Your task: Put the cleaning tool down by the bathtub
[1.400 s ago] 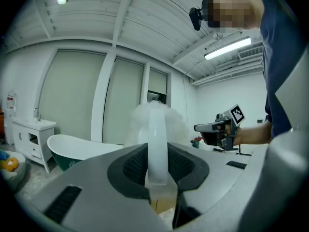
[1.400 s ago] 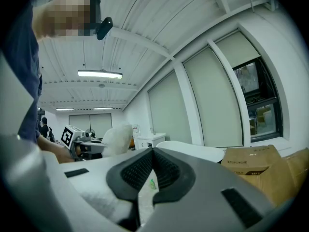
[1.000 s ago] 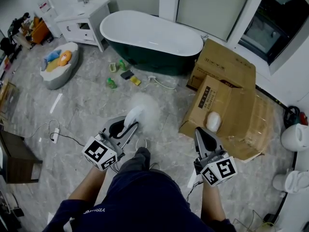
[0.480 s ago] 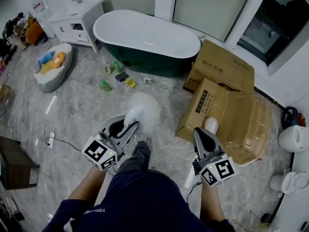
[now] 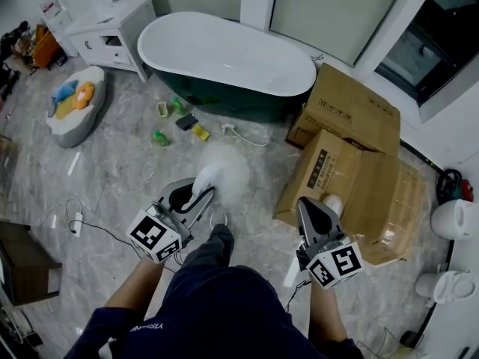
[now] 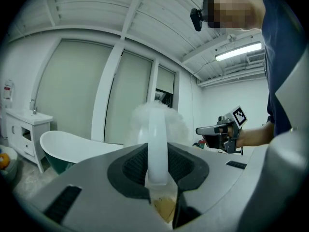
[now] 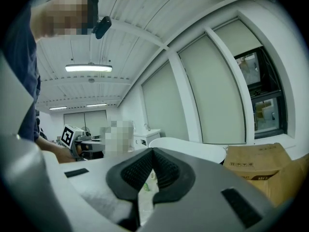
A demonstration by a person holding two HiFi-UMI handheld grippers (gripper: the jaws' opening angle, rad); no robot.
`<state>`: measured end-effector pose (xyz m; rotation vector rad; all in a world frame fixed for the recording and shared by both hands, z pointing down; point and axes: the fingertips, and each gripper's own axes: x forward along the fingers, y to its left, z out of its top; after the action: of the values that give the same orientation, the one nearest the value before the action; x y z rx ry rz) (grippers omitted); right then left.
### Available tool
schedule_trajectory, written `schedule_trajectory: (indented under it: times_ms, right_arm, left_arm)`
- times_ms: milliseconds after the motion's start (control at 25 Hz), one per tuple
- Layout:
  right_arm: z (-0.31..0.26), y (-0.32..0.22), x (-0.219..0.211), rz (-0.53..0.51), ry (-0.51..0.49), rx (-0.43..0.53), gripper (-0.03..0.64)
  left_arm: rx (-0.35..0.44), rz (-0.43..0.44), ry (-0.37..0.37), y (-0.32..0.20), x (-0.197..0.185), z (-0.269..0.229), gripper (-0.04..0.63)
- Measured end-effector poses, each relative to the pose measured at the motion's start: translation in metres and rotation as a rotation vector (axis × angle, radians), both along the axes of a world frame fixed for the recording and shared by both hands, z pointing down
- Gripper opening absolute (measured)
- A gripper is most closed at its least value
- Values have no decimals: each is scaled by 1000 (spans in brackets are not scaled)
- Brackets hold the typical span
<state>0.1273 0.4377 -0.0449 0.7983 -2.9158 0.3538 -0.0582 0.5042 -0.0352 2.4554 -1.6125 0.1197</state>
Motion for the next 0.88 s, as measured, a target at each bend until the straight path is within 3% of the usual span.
schedule_trajectory:
  times_ms: [560, 880]
  right_arm:
    - [7, -113, -120, 7, 40, -27, 3]
    - [10, -163, -164, 28, 64, -30, 4]
  left_arm:
    - [-44, 26, 10, -113, -114, 12, 107]
    - [-43, 65, 11, -172, -159, 18, 107]
